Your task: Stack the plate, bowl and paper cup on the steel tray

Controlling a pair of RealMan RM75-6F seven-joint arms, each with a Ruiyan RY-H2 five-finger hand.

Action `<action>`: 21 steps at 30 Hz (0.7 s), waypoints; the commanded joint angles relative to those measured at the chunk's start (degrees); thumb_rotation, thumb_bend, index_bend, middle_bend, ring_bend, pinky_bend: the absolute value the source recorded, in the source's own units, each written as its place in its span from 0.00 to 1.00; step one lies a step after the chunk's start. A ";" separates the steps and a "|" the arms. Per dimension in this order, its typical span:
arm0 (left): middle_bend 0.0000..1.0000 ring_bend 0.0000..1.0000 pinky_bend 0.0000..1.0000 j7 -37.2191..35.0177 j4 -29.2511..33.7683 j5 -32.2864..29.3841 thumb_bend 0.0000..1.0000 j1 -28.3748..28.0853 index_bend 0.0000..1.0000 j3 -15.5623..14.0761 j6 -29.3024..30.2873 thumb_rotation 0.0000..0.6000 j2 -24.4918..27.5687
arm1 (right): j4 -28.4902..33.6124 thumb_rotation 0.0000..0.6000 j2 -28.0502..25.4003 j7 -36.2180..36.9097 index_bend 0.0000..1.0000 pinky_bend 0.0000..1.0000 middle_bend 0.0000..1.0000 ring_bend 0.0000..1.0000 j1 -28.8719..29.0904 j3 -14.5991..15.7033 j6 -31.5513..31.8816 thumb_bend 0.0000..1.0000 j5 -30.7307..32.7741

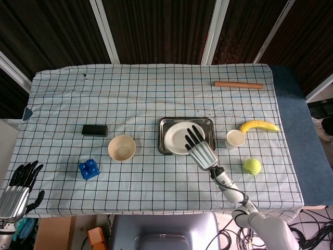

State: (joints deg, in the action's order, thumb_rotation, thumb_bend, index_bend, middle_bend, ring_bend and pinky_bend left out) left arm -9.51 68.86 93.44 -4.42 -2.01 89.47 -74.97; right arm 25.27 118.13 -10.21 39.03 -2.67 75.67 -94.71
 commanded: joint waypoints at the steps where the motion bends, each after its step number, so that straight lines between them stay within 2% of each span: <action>1: 0.00 0.00 0.00 -0.04 0.04 0.06 0.41 0.01 0.00 -0.03 0.06 1.00 -0.01 | 0.18 1.00 -0.04 -1.11 0.50 0.00 0.24 0.06 -0.17 -0.16 -0.72 0.46 0.64; 4: 0.00 0.00 0.00 -0.04 0.05 0.01 0.41 -0.01 0.00 0.02 0.09 1.00 0.00 | 0.93 1.00 -0.35 -2.15 0.45 0.00 0.21 0.04 0.00 -0.71 -1.68 0.45 1.52; 6: 0.00 0.00 0.00 0.00 0.04 -0.01 0.41 -0.02 0.00 0.01 0.04 1.00 0.00 | 1.32 1.00 -0.62 -3.07 0.39 0.00 0.19 0.02 0.01 -0.99 -2.28 0.41 2.05; 12: 0.00 0.00 0.00 0.00 0.15 -0.02 0.41 -0.06 0.00 -0.01 -0.03 1.00 0.12 | 5.51 1.00 -3.24 -6.85 0.12 0.00 0.07 0.00 -0.36 -1.82 -5.42 0.24 4.15; 17: 0.00 0.00 0.00 0.05 0.61 0.41 0.41 -0.28 0.00 -0.26 -0.22 1.00 0.29 | 9.84 1.00 -5.94 -12.40 0.01 0.00 0.01 0.00 -0.01 -3.31 -9.39 0.20 6.76; 21: 0.00 0.00 0.00 0.07 0.96 0.58 0.41 -0.34 0.00 -0.27 -0.09 1.00 0.40 | 15.64 1.00 -8.89 -15.94 0.00 0.00 0.00 0.00 0.15 -4.99 -9.80 0.18 8.48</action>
State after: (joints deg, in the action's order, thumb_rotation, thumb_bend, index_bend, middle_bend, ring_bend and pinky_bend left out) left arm -9.44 69.81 94.02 -4.76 -2.29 89.38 -74.57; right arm 37.78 111.25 -23.89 39.04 -6.40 66.20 -87.54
